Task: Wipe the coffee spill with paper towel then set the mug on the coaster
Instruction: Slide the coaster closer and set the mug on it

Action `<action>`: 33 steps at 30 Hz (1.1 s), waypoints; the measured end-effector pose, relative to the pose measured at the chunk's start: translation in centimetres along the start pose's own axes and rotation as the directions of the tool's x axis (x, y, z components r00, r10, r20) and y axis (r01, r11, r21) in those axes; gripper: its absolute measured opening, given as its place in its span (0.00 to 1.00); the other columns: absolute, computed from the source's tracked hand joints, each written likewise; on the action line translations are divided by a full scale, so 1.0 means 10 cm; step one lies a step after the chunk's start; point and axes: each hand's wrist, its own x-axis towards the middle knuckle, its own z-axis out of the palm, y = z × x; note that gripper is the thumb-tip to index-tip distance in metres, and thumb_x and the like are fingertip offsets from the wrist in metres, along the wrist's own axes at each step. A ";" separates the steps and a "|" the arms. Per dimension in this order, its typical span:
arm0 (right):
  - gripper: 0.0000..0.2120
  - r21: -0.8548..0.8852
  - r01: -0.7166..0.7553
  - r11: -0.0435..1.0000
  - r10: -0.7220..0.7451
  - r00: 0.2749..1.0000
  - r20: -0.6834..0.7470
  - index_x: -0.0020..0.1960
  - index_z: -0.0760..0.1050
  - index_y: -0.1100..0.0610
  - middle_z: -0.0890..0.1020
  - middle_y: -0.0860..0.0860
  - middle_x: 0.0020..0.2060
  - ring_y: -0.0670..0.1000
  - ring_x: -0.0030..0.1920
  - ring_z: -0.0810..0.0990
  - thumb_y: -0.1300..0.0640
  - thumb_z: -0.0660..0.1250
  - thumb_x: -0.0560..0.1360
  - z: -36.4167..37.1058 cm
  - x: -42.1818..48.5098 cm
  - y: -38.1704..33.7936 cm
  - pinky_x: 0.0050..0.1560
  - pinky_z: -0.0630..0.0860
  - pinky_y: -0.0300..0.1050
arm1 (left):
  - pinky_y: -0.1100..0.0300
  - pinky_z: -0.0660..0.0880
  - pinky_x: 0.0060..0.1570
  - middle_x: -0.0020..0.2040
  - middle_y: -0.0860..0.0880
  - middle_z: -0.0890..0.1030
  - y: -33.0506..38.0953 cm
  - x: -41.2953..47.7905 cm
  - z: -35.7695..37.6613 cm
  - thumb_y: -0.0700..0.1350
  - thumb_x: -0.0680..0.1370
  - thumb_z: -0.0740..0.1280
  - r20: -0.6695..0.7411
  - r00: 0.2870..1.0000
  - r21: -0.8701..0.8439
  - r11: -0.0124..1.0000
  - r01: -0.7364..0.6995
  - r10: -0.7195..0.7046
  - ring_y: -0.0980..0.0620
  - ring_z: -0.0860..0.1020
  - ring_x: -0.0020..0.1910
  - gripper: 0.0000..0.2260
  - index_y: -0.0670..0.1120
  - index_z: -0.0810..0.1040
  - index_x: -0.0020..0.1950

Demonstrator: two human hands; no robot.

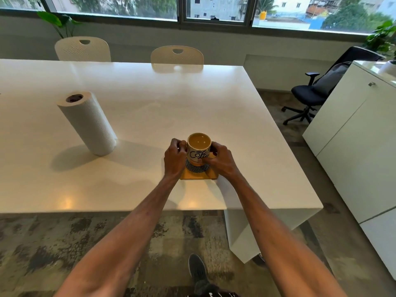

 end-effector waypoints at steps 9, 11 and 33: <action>0.28 -0.008 -0.015 1.000 0.015 1.000 0.001 0.70 0.79 0.61 0.86 0.56 0.61 0.56 0.62 0.85 0.60 0.82 0.72 0.01 -0.08 0.04 0.64 0.83 0.53 | 0.49 0.80 0.49 0.52 0.44 0.85 -0.08 -0.07 0.02 0.46 0.89 0.60 0.015 1.000 -0.017 1.000 0.007 -0.007 0.44 0.83 0.52 0.10 0.42 0.76 0.57; 0.29 -0.014 -0.016 1.000 0.016 1.000 0.000 0.71 0.78 0.61 0.86 0.56 0.63 0.56 0.63 0.84 0.61 0.82 0.72 0.02 -0.08 0.04 0.65 0.83 0.55 | 0.56 0.77 0.44 0.52 0.44 0.84 -0.09 -0.06 0.02 0.47 0.89 0.59 0.016 1.000 -0.010 1.000 0.005 -0.005 0.45 0.83 0.51 0.10 0.43 0.76 0.56; 0.31 -0.006 -0.066 0.998 0.066 0.998 -0.010 0.71 0.78 0.61 0.85 0.57 0.63 0.56 0.64 0.84 0.60 0.83 0.71 0.06 -0.09 -0.03 0.63 0.83 0.50 | 0.42 0.82 0.55 0.53 0.44 0.84 -0.14 0.00 0.02 0.47 0.89 0.59 0.032 0.999 0.018 1.000 -0.023 0.023 0.42 0.84 0.53 0.11 0.41 0.75 0.59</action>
